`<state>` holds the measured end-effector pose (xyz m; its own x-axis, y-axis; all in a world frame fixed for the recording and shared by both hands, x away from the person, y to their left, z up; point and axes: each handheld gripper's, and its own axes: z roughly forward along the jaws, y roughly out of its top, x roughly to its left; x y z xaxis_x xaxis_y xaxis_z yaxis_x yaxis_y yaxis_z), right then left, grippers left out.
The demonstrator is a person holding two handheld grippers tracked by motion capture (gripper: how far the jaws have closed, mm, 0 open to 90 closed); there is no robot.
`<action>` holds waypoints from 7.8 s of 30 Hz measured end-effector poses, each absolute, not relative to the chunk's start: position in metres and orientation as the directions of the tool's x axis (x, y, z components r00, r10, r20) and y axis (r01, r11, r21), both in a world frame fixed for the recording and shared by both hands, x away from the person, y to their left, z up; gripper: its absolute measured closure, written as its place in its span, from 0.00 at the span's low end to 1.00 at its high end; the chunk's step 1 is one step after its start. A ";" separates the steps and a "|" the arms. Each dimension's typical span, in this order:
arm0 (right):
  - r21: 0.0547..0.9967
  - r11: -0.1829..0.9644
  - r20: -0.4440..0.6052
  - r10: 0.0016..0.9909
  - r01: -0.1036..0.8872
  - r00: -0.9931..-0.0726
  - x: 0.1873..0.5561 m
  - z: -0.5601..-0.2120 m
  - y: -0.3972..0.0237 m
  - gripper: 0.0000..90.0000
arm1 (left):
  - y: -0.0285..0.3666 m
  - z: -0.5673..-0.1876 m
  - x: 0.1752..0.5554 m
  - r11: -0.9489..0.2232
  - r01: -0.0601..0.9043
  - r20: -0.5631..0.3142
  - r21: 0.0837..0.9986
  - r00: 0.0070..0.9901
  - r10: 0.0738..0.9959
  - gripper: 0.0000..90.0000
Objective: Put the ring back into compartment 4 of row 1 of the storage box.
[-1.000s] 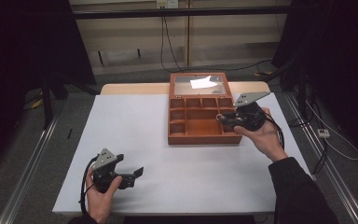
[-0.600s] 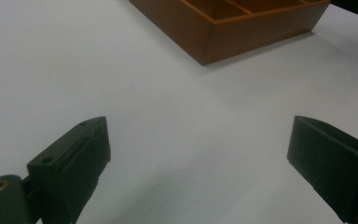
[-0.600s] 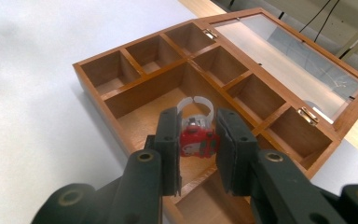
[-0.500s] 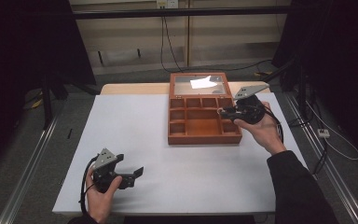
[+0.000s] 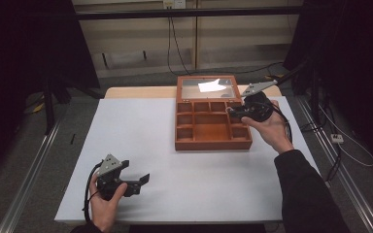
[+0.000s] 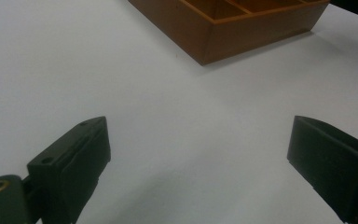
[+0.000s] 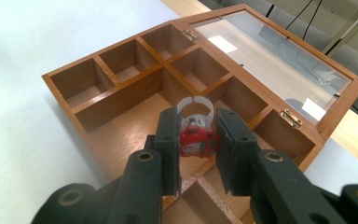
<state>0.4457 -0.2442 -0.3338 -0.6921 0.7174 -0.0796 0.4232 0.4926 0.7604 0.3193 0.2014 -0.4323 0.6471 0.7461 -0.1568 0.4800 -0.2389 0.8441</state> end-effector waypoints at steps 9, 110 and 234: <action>0.747 0.502 -0.086 0.724 0.437 -0.685 0.454 -0.336 -0.243 0.80 | 0.202 -0.432 0.320 -0.252 0.475 -0.146 0.843 0.653 0.743 0.06; 0.687 0.384 -0.058 0.875 0.616 -0.481 0.535 -0.400 -0.260 0.80 | 0.203 -0.432 0.320 -0.246 0.479 -0.155 0.843 0.654 0.740 0.06; 0.840 0.163 0.050 0.927 0.518 -0.372 0.308 -0.429 -0.297 0.09 | 0.202 -0.430 0.320 -0.230 0.467 -0.158 0.854 0.653 0.740 0.06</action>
<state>0.3078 -0.2965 -0.4290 -0.3723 0.9268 0.0500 0.5177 0.1627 0.8399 0.3204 0.2018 -0.4295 0.6534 0.7404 -0.1576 0.4669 -0.2303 0.8538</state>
